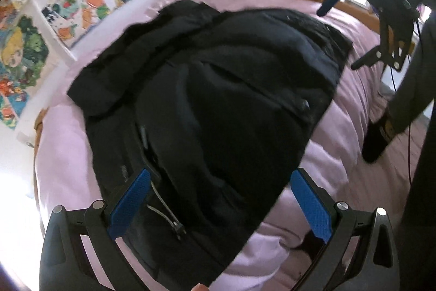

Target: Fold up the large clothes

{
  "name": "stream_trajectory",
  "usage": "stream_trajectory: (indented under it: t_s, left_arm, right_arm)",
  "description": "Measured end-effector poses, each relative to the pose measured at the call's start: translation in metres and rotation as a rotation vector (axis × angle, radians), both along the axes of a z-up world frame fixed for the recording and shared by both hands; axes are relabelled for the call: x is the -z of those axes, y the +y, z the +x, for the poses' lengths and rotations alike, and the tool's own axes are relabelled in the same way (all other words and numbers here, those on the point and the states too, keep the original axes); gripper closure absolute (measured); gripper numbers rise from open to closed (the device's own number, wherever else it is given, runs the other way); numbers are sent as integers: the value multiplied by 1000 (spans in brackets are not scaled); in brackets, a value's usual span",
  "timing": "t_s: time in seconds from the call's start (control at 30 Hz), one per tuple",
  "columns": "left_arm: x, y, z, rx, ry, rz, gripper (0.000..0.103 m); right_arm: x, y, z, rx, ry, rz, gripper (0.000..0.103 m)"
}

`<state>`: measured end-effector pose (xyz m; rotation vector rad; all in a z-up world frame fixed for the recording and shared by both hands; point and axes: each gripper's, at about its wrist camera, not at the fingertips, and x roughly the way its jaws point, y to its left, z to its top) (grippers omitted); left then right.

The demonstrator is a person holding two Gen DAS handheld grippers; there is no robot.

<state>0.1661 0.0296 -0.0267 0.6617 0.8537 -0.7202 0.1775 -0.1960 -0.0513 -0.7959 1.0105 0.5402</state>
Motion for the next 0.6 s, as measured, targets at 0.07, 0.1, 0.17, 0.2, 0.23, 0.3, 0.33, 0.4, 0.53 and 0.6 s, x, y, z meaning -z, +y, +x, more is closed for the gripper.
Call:
stream_trajectory:
  t_s: [0.07, 0.1, 0.17, 0.2, 0.23, 0.3, 0.33, 0.4, 0.53, 0.6]
  left_arm:
    - [8, -1, -4, 15, 7, 32, 2]
    - [11, -1, -5, 24, 7, 49, 2]
    - [19, -2, -11, 37, 9, 84, 2]
    - [23, -4, -13, 45, 9, 103, 2]
    - [27, -4, -15, 57, 10, 121, 2]
    - [35, -4, -21, 85, 6, 157, 2]
    - [38, -4, -24, 103, 1, 177, 2]
    - [47, -5, -32, 134, -13, 225, 2]
    - [67, -6, -41, 179, -67, 323, 2]
    - [75, -4, -44, 195, -97, 368, 2]
  right_arm:
    - [8, -2, -1, -8, 5, -38, 0]
    - [11, -3, -1, -9, 7, -54, 0]
    - [17, -6, 1, -3, 15, -72, 0]
    - [21, -7, 2, 4, 21, -83, 0]
    - [24, -7, 4, 9, 27, -92, 0]
    - [36, -8, 5, 11, 46, -129, 0]
    - [41, -7, 4, 5, 51, -150, 0]
    - [53, -8, 0, -18, 51, -207, 0]
    - [70, -12, -4, -39, 37, -292, 0]
    - [75, -15, -4, -41, 31, -317, 0]
